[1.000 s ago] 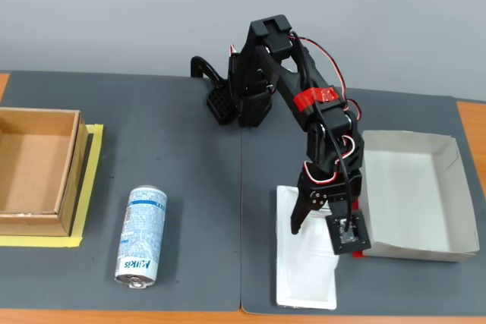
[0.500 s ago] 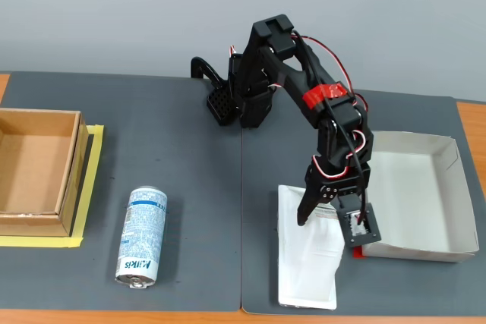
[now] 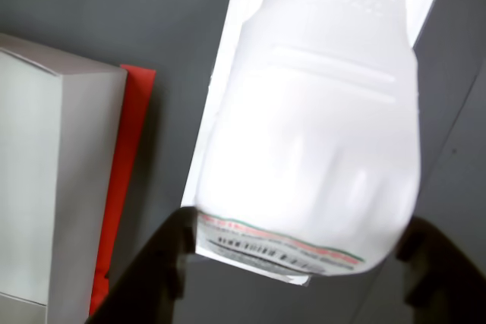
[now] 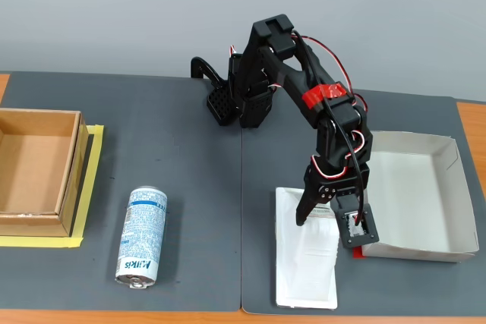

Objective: Pick the sandwich and put it in the gray box

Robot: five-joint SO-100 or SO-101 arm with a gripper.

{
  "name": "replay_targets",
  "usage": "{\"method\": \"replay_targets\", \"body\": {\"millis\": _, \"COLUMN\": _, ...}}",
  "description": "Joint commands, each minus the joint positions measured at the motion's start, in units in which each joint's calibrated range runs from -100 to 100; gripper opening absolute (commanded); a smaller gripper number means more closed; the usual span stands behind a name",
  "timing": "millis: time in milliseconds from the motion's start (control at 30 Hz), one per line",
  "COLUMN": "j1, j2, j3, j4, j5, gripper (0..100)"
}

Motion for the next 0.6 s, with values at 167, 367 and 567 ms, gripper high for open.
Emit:
{"method": "replay_targets", "body": {"millis": 167, "j1": 0.81, "j2": -0.06, "j3": 1.86, "j4": -0.63, "j5": -0.19, "gripper": 29}}
{"method": "replay_targets", "body": {"millis": 367, "j1": 1.78, "j2": 0.45, "j3": 2.22, "j4": -1.15, "j5": -0.09, "gripper": 29}}
{"method": "replay_targets", "body": {"millis": 567, "j1": 4.32, "j2": 0.45, "j3": 4.84, "j4": -5.49, "j5": 0.43, "gripper": 29}}
